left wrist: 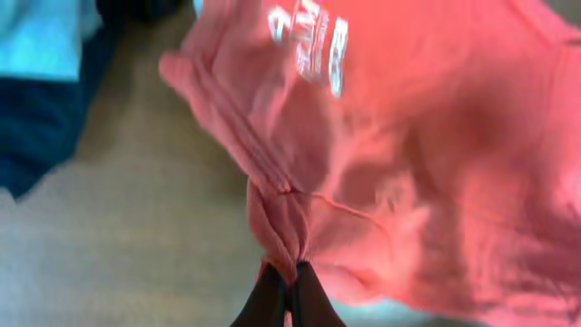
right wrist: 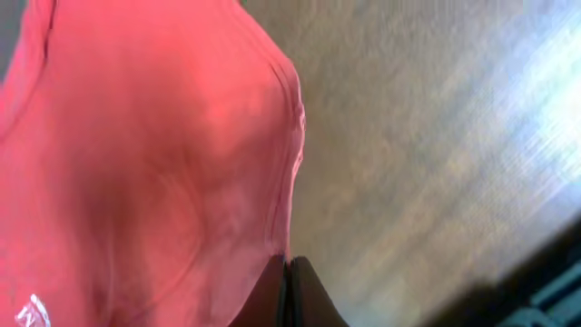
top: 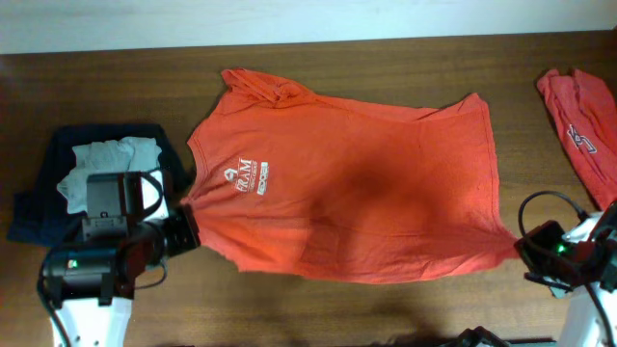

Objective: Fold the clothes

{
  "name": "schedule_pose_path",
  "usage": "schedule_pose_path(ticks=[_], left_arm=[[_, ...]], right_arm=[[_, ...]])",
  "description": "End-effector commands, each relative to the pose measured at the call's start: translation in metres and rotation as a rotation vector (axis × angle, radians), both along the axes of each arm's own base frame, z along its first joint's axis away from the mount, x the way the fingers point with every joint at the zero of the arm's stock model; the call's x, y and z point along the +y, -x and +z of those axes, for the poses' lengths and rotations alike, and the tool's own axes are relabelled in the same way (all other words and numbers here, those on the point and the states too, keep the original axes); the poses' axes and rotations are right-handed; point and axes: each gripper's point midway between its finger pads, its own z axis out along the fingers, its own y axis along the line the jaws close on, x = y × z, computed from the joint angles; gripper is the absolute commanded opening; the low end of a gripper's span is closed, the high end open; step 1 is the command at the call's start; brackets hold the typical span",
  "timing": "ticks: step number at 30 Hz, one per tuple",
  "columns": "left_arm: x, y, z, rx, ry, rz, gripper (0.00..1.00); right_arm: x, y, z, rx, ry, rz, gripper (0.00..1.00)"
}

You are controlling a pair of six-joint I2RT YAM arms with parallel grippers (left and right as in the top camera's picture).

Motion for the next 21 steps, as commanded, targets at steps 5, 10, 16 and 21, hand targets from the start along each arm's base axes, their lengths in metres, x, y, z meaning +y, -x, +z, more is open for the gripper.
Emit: schedule_pose_path(ticks=[5,10,16,21], left_arm=[[0.005,-0.062,-0.031,0.024,-0.007,0.004,0.01],[-0.002,-0.104,-0.051,-0.013,0.035,-0.018,0.0],[-0.001,-0.128,-0.071,-0.018,0.035,-0.018,0.0],[-0.001,-0.142,-0.075,-0.052,0.033,-0.019,0.01]], right_arm=[[-0.016,-0.063,-0.026,-0.083,-0.141,0.063,0.04],[-0.023,-0.103,-0.053,-0.155,-0.25,0.102,0.04],[-0.03,-0.135,-0.074,-0.239,-0.306,0.139,0.04],[-0.033,-0.163,-0.067,-0.355,-0.273,0.202,0.06]])
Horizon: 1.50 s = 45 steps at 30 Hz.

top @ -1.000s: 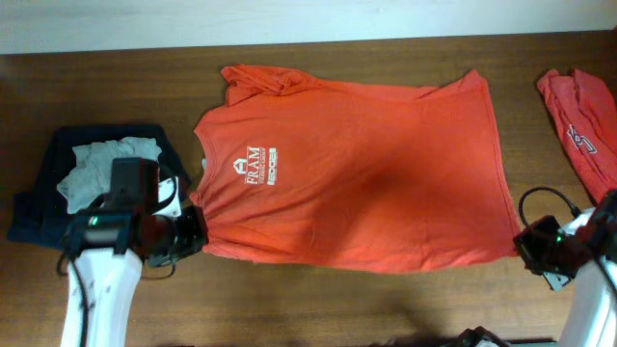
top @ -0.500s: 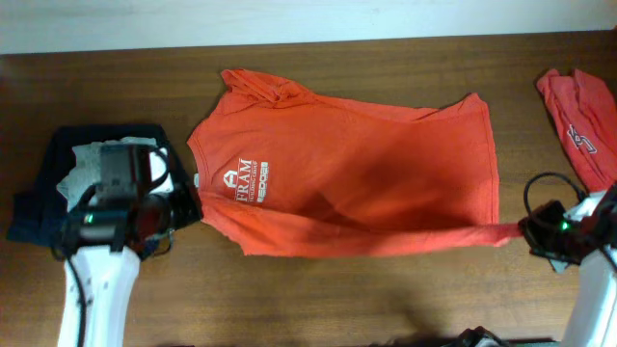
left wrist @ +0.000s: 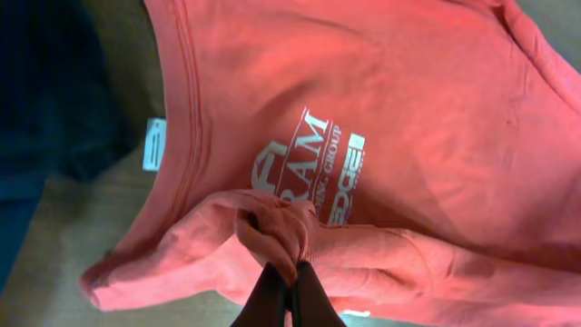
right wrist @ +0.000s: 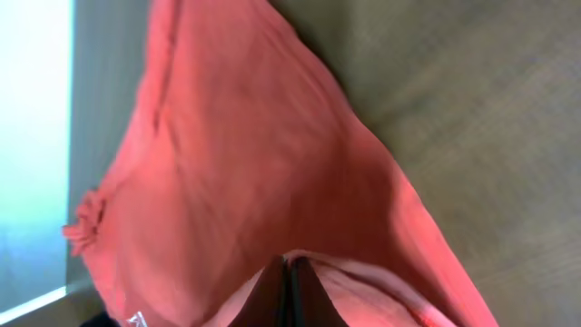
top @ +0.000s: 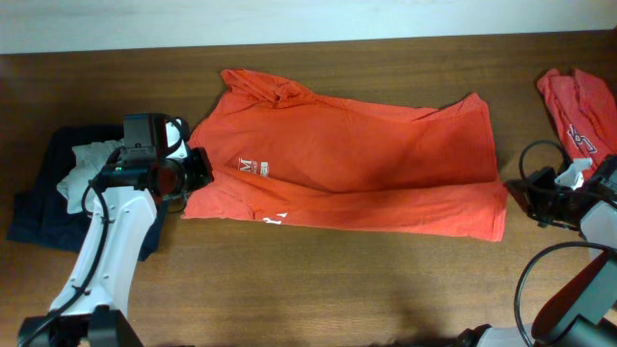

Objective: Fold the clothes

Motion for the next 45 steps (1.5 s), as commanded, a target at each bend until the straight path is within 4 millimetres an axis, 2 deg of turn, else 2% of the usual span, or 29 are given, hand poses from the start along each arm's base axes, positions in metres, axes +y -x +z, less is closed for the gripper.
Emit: schedule_pose_path(ticks=[1,2,3,5,7,9,15,18,22,24,26,27,28,29,33,38,45], left_arm=[[0.0,-0.014,0.006,-0.047,0.007,-0.005,0.01],[0.0,-0.015,0.006,-0.052,0.007,-0.005,0.04],[0.001,-0.016,0.007,-0.06,0.007,-0.005,0.13],[0.001,-0.017,0.009,-0.063,0.007,-0.005,0.3],[0.001,-0.017,0.017,-0.061,-0.002,-0.02,0.39],[0.001,-0.016,0.025,-0.06,-0.016,-0.043,0.42],[-0.002,-0.016,0.048,-0.067,-0.038,-0.094,0.43],[-0.02,-0.019,0.06,-0.143,-0.067,-0.276,0.43],[-0.034,-0.025,0.057,-0.163,-0.099,-0.318,0.47],[-0.042,-0.018,0.046,-0.109,-0.078,-0.342,0.46],[-0.046,-0.006,0.035,-0.043,-0.069,-0.357,0.46],[-0.048,0.002,0.029,0.002,-0.066,-0.364,0.46],[-0.047,0.014,0.017,0.088,-0.061,-0.335,0.57],[-0.043,0.021,0.011,0.142,-0.058,-0.287,0.75],[-0.038,0.041,-0.015,0.302,-0.031,-0.178,0.76],[-0.034,0.047,-0.057,0.398,-0.006,-0.098,0.77],[-0.033,0.058,-0.094,0.488,-0.001,-0.073,0.73]], right_arm=[[0.01,-0.019,0.014,-0.092,0.001,0.061,0.17],[0.011,-0.022,0.015,-0.102,0.009,0.069,0.31],[0.012,-0.025,0.016,-0.113,0.016,0.077,0.43],[0.016,-0.028,0.021,-0.133,0.004,0.09,0.5],[0.022,-0.028,0.025,-0.154,-0.031,0.107,0.54],[0.025,-0.027,0.026,-0.153,-0.048,0.112,0.54],[0.036,-0.015,0.032,-0.133,-0.064,0.142,0.56],[0.048,-0.006,0.037,-0.127,-0.065,0.192,0.57],[0.066,0.001,0.029,-0.06,-0.047,0.241,0.6],[0.08,0.013,0.015,0.054,-0.027,0.268,0.61],[0.084,0.025,0.004,0.147,0.012,0.28,0.61],[0.084,0.033,-0.004,0.214,0.048,0.286,0.65],[0.083,0.046,-0.013,0.312,0.09,0.273,0.75],[0.082,0.052,-0.017,0.36,0.099,0.251,0.79],[0.087,0.069,-0.026,0.438,0.081,0.234,0.82],[0.085,0.08,-0.042,0.484,0.093,0.188,0.86],[0.08,0.077,-0.059,0.47,0.097,0.099,0.85]])
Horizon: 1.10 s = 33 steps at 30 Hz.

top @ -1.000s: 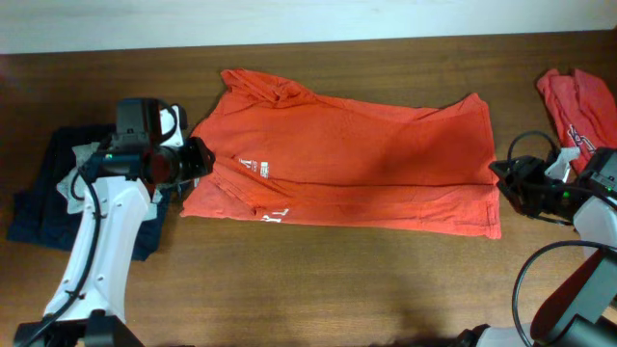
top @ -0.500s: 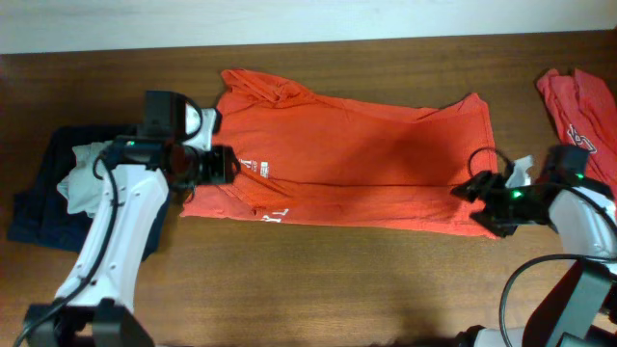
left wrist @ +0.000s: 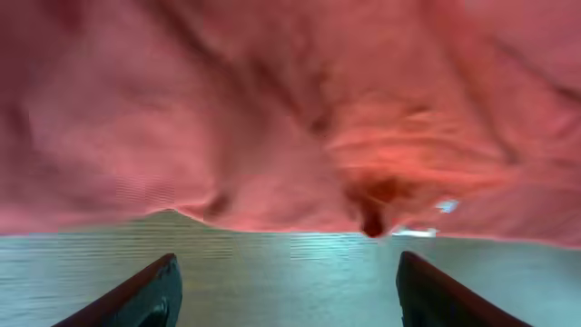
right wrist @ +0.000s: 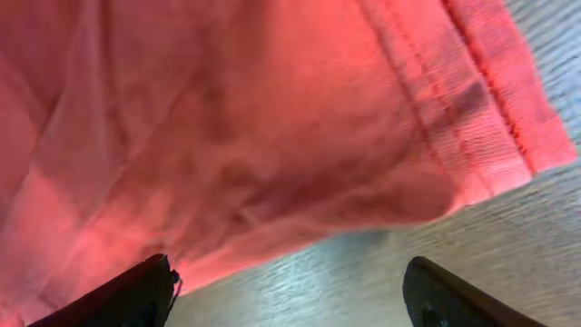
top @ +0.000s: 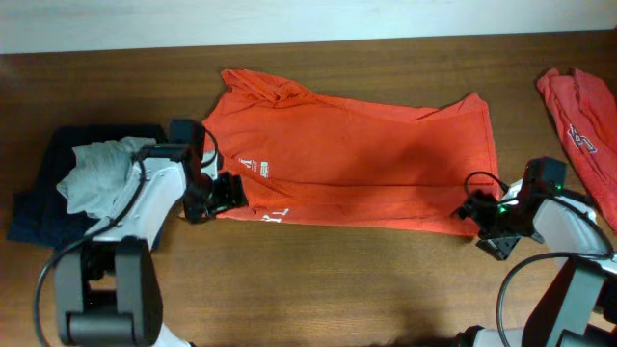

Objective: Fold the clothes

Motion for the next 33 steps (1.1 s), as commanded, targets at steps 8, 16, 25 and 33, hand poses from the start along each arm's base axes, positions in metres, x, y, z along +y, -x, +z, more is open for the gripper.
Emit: schedule_pose_path(ticks=[8,16,25,33], left_arm=[[0.011,0.01,-0.044,0.089,-0.055,0.091,0.47],[0.012,0.007,-0.057,0.084,-0.062,0.105,0.02],[-0.004,0.024,-0.051,0.162,0.033,0.092,0.01],[-0.003,0.055,-0.046,0.284,0.026,0.056,0.01]], right_arm=[[-0.015,0.008,-0.01,0.063,0.083,-0.115,0.84],[-0.021,0.007,-0.011,0.06,0.114,-0.119,0.84],[-0.025,0.002,-0.022,0.06,0.124,-0.12,0.23],[-0.086,0.058,-0.017,0.253,0.301,-0.322,0.04]])
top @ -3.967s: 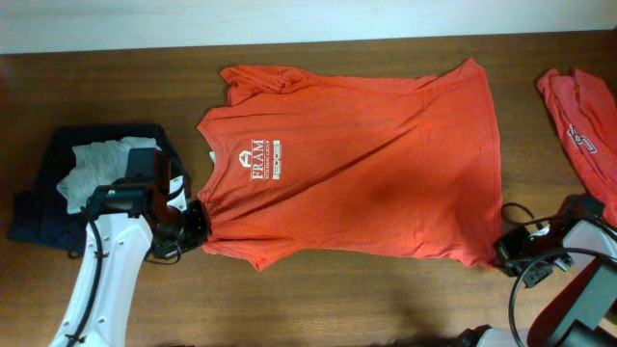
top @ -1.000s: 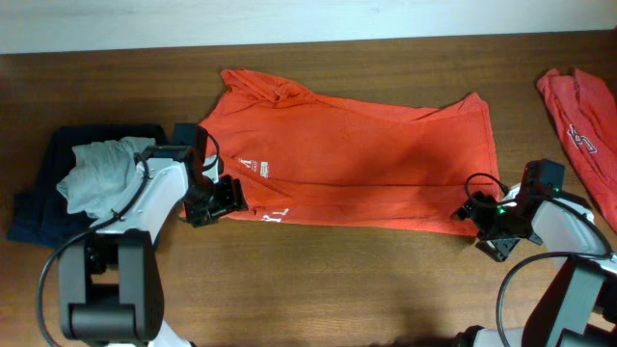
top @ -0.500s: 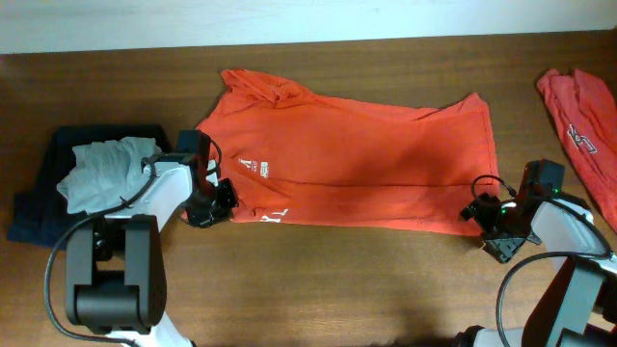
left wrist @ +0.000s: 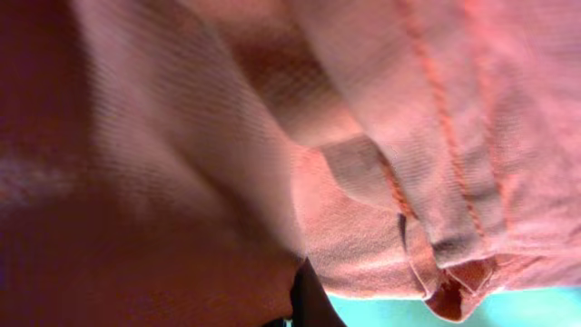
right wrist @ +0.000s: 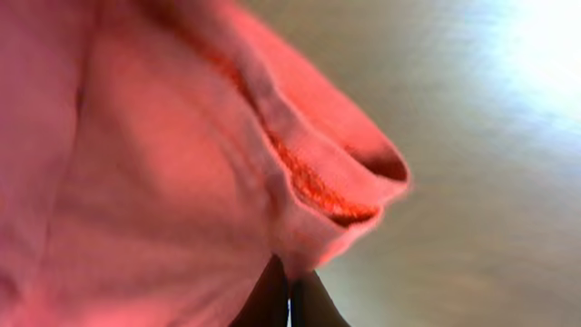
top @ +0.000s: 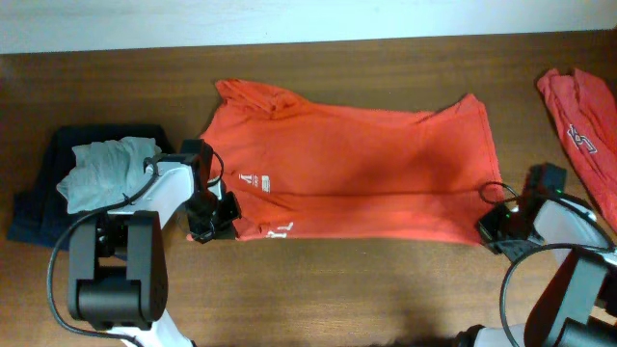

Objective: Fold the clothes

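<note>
The orange T-shirt [top: 357,173] lies across the table, folded lengthwise, with its white print near the left end. My left gripper [top: 214,220] is at its near left corner. In the left wrist view it [left wrist: 298,309] is shut on the cloth [left wrist: 363,136], which fills the frame. My right gripper [top: 492,229] is at the near right corner. The right wrist view shows it [right wrist: 290,295] pinching a doubled hem of the shirt [right wrist: 136,182] above the bare wood.
A dark blue garment [top: 39,207] with a pale grey cloth [top: 101,169] on it lies at the left of the table. Another red garment [top: 578,116] lies at the far right edge. Brown table wood [top: 366,289] runs along the near side.
Both grippers stood open beside the shirt's near folded edge. Now each is shut on that edge, left at the near left corner, right at the near right corner.
At first both grippers held the near edge of the spread shirt. Then that edge lay carried over the shirt, making it a narrower band. Later both grippers were open at the new near edge, and now they are shut on its corners.
</note>
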{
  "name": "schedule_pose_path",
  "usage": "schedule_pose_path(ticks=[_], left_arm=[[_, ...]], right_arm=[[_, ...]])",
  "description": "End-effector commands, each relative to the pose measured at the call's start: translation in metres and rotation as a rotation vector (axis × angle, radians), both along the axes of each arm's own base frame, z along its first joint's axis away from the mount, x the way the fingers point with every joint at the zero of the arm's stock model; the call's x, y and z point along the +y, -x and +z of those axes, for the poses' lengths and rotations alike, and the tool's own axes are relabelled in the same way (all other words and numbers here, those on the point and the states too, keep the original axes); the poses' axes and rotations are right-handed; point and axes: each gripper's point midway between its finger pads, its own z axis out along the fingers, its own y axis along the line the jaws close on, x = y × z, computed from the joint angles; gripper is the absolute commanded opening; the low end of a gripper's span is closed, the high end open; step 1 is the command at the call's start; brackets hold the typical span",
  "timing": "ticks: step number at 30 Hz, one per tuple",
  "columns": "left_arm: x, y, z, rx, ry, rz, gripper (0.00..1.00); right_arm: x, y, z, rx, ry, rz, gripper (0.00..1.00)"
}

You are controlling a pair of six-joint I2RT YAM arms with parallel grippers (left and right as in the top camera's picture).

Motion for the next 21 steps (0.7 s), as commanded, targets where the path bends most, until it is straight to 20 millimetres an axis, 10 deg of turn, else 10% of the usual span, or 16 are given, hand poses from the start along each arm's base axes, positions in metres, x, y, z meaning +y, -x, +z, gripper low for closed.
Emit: schedule_pose_path(ticks=[1,5,10,16,21], left_arm=[[-0.001,0.015,-0.003,0.055,0.02,-0.028,0.01],[-0.002,0.027,0.001,0.105,0.025,-0.036,0.01],[-0.012,0.034,0.003,0.125,0.044,-0.068,0.01],[-0.034,0.038,0.026,0.076,0.106,-0.139,0.14],[-0.038,0.024,0.071,-0.108,0.114,-0.163,0.35]], right_arm=[[-0.044,0.034,0.005,0.095,0.117,-0.154,0.04],[-0.06,0.056,0.006,0.107,0.08,-0.272,0.04],[-0.052,0.035,0.007,-0.002,0.008,-0.196,0.09],[-0.049,0.015,0.02,-0.092,-0.043,-0.165,0.59],[-0.055,0.005,0.041,-0.142,-0.02,-0.17,0.72]])
